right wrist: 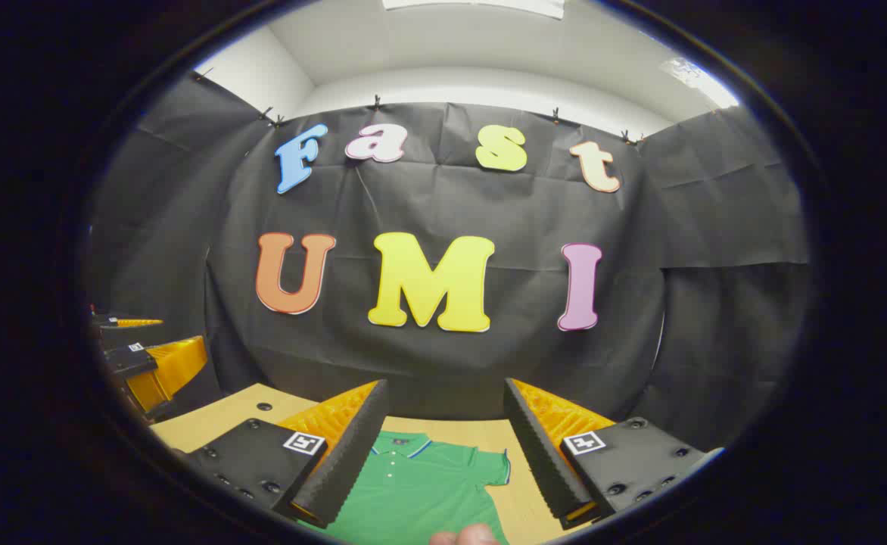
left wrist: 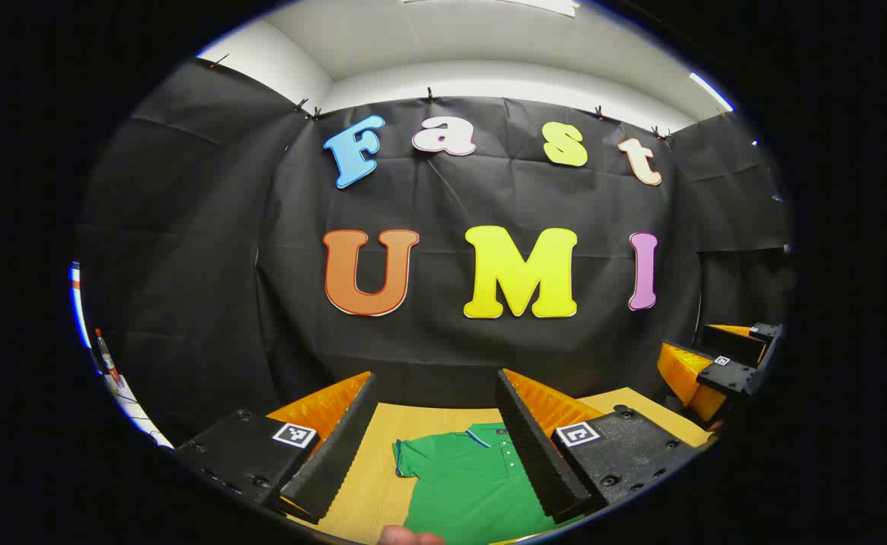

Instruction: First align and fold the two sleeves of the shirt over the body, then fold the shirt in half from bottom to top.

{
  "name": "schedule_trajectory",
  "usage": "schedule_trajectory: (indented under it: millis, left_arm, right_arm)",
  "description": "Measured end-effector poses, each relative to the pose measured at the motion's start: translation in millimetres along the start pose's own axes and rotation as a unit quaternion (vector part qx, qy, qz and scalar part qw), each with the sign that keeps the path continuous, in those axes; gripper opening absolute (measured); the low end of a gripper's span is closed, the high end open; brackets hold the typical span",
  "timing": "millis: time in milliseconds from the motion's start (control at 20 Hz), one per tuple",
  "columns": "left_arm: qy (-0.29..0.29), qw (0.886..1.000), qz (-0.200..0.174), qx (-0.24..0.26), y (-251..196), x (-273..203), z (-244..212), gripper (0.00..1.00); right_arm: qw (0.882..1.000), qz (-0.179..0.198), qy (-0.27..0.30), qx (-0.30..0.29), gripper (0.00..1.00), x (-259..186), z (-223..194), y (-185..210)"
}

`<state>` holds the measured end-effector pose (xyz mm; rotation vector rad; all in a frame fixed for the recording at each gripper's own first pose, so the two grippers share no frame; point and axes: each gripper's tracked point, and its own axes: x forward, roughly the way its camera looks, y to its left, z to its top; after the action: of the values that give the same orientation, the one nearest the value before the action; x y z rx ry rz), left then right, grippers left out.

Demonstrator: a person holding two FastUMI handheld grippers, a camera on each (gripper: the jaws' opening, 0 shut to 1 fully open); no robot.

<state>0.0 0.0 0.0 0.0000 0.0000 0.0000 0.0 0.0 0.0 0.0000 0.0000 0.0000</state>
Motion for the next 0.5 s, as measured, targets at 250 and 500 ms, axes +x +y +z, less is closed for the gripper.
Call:
schedule_trajectory:
  millis: [250,500]
  left_arm:
    - [0.000,1.000,0.011,0.001,5.8,2.7,1.5,0.99]
    - [-0.004,1.000,0.018,0.003,4.9,6.1,3.8,0.99]
  right_arm:
    - [1.000,0.006,-0.001,-0.001,0.97,7.1,1.1,2.8]
    - [1.000,0.008,-0.002,-0.001,0.97,14.6,2.1,-4.2]
